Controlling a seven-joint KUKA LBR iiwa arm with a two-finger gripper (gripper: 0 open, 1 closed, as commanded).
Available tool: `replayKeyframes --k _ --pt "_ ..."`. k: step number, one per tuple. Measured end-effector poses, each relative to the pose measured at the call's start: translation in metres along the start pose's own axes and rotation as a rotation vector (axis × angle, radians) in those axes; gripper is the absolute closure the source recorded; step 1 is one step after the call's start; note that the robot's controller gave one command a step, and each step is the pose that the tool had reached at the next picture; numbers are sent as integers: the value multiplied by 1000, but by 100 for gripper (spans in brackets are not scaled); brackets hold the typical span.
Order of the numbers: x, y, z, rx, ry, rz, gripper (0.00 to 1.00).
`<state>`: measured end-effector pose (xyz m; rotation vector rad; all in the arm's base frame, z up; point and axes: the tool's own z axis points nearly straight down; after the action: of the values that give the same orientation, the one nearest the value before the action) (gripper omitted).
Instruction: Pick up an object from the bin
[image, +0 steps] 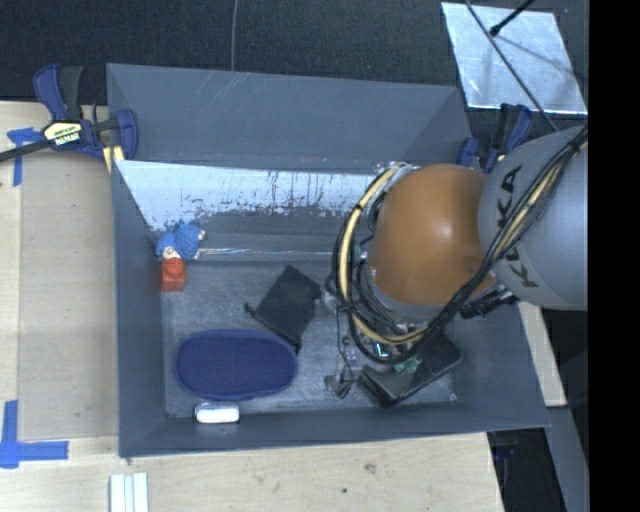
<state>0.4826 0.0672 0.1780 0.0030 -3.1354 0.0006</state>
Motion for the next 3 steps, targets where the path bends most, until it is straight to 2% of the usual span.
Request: replayKeyframes --k 1,2,3 --pt "-132 27 109 0 -10 -330 0" --pt "-121 17 75 1 -11 -298 0" --pt "-111 17 53 0 -9 -145 0"
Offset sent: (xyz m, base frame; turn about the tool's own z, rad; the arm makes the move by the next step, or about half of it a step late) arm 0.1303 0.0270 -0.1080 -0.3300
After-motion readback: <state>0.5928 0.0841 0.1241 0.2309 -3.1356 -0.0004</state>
